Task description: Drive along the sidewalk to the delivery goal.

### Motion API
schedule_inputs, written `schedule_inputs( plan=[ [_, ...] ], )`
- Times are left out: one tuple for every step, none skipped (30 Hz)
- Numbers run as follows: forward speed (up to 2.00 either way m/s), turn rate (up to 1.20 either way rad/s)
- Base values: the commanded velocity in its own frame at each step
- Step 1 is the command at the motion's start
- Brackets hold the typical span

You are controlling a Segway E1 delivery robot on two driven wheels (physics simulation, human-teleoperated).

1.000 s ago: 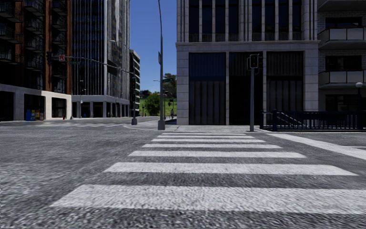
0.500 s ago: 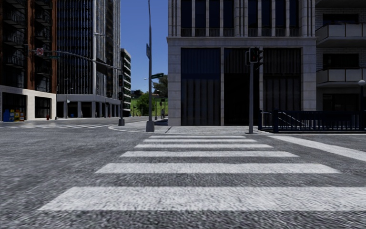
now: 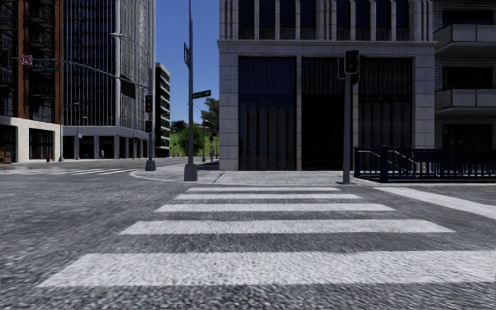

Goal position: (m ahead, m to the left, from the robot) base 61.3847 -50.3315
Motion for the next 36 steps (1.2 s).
schedule_inputs(
  plan=[
    [2.00,0.00],
    [2.00,0.00],
    [2.00,0.00],
    [2.00,0.00],
    [2.00,0.00],
    [2.00,0.00],
    [2.00,0.00],
    [2.00,0.00],
    [2.00,0.00],
    [2.00,0.00],
    [2.00,0.00],
    [2.00,0.00],
    [2.00,0.00],
    [2.00,0.00],
    [2.00,0.00],
    [2.00,0.00],
    [2.00,0.00],
    [2.00,0.00],
    [2.00,0.00],
    [2.00,0.00],
    [2.00,0.00],
    [2.00,0.00],
    [2.00,0.00],
    [2.00,0.00],
    [2.00,0.00],
    [2.00,0.00],
    [2.00,0.00],
    [2.00,0.00],
    [2.00,0.00],
    [2.00,0.00],
    [2.00,0.00],
    [2.00,0.00],
    [2.00,0.00],
    [2.00,0.00],
    [2.00,0.00],
    [2.00,0.00]
  ],
)
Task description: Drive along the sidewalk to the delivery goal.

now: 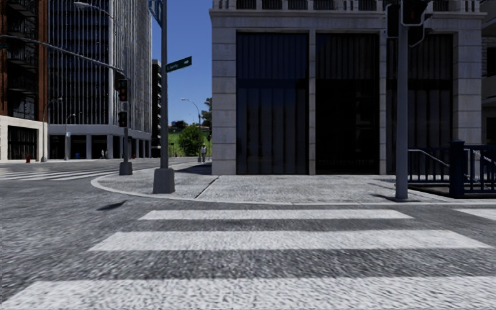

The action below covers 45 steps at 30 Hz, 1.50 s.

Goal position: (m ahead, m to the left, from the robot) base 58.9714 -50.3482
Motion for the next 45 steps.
schedule_inputs(
  plan=[
    [2.00,0.00],
    [2.00,0.00],
    [2.00,0.00],
    [2.00,0.00],
    [2.00,0.00],
    [2.00,0.00],
    [2.00,0.00],
    [2.00,0.00],
    [2.00,0.00],
    [2.00,0.00],
    [2.00,0.00],
    [2.00,0.00],
    [2.00,0.00],
    [2.00,0.00],
    [2.00,0.00],
    [2.00,0.00],
    [2.00,0.00],
    [2.00,0.00],
    [2.00,0.00],
    [2.00,0.00],
    [2.00,0.00],
    [2.00,0.00],
    [2.00,0.00],
    [2.00,0.00],
    [2.00,0.00],
    [2.00,0.00],
    [2.00,0.00],
    [2.00,0.05],
    [2.00,0.05],
    [2.00,0.15],
    [2.00,0.19],
    [2.00,0.20],
    [2.00,0.20],
    [2.00,0.22],
    [2.00,0.25],
    [2.00,0.25],
    [2.00,0.33],
    [2.00,0.41],
    [2.00,0.58],
    [2.00,0.58],
    [2.00,0.64],
    [2.00,0.65],
    [2.00,0.66],
    [2.00,0.66],
    [2.00,0.66]
  ],
)
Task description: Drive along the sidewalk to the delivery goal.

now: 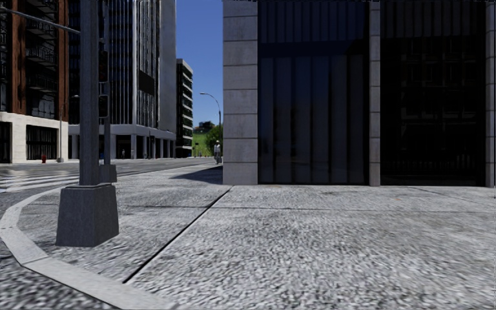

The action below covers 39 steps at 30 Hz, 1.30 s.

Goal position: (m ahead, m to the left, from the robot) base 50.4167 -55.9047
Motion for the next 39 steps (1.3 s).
schedule_inputs(
  plan=[
    [2.00,0.66],
    [2.00,0.66],
    [2.00,0.66],
    [2.00,0.66],
    [2.00,0.66],
    [2.00,0.66],
    [2.00,0.63],
    [2.00,0.49],
    [2.00,0.49],
    [2.00,0.00],
    [2.00,0.00],
    [2.00,0.00],
    [2.00,0.00],
    [2.00,0.00],
    [2.00,0.00],
    [2.00,0.00],
    [2.00,0.00],
    [2.00,0.00],
    [2.00,0.00],
    [2.00,0.00],
    [2.00,0.00],
    [2.00,0.00],
    [2.00,0.00],
    [2.00,0.00],
    [2.00,0.00],
    [2.00,0.00],
    [2.00,0.00],
    [2.00,0.00],
    [2.00,0.00],
    [2.00,0.00],
    [2.00,0.00],
    [2.00,0.00],
    [2.00,0.00],
    [2.00,0.00],
    [2.00,0.00],
    [2.00,0.00],
    [2.00,0.00],
    [2.00,0.00],
    [2.00,0.00]
  ],
)
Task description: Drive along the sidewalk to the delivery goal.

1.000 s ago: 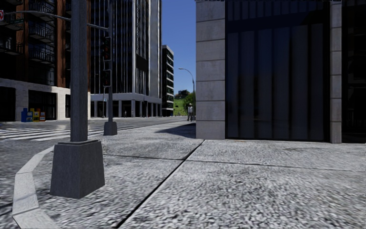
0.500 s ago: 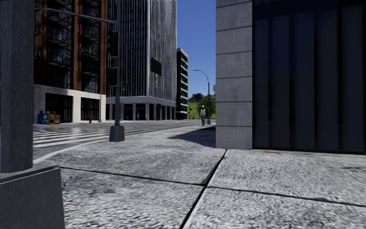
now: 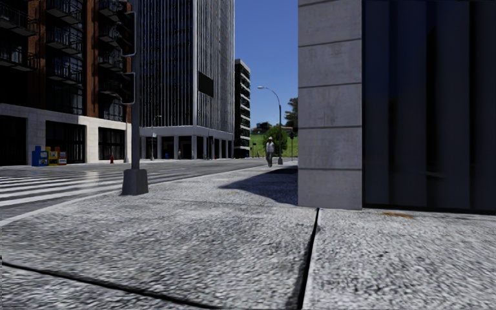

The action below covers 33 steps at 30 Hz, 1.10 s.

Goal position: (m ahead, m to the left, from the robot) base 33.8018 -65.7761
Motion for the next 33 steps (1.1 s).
schedule_inputs(
  plan=[
    [2.00,0.00],
    [2.00,0.00],
    [2.00,0.00],
    [2.00,0.00],
    [2.00,0.00],
    [2.00,0.03],
    [2.00,0.16],
    [2.00,0.16],
    [2.00,0.25],
    [2.00,0.29],
    [2.00,0.30],
    [2.00,0.30],
    [2.00,0.30],
    [2.00,0.30],
    [2.00,0.30],
    [2.00,0.30],
    [2.00,0.30],
    [2.00,0.30],
    [2.00,0.23],
    [2.00,0.23],
    [2.00,0.24],
    [2.00,0.24],
    [2.00,0.24],
    [2.00,0.24],
    [2.00,0.24],
    [2.00,0.19],
    [2.00,0.19],
    [2.00,0.16],
    [2.00,0.16],
    [2.00,0.00],
    [2.00,0.00],
    [2.00,0.00],
    [2.00,0.00]
  ],
)
